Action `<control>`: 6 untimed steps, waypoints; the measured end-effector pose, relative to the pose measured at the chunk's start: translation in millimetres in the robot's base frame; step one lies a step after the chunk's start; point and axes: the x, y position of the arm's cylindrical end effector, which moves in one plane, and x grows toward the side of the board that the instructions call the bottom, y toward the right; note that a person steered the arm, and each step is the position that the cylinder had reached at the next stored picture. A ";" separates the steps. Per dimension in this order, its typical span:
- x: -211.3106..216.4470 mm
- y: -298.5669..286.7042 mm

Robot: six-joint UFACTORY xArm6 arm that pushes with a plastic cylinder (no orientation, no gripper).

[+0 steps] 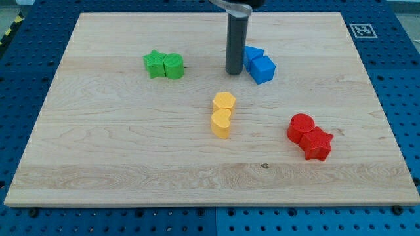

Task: Touch the right side of the yellow hexagon

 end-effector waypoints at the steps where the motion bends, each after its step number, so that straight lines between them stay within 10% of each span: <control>1: 34.5 3.1; 6: 157.8 49.3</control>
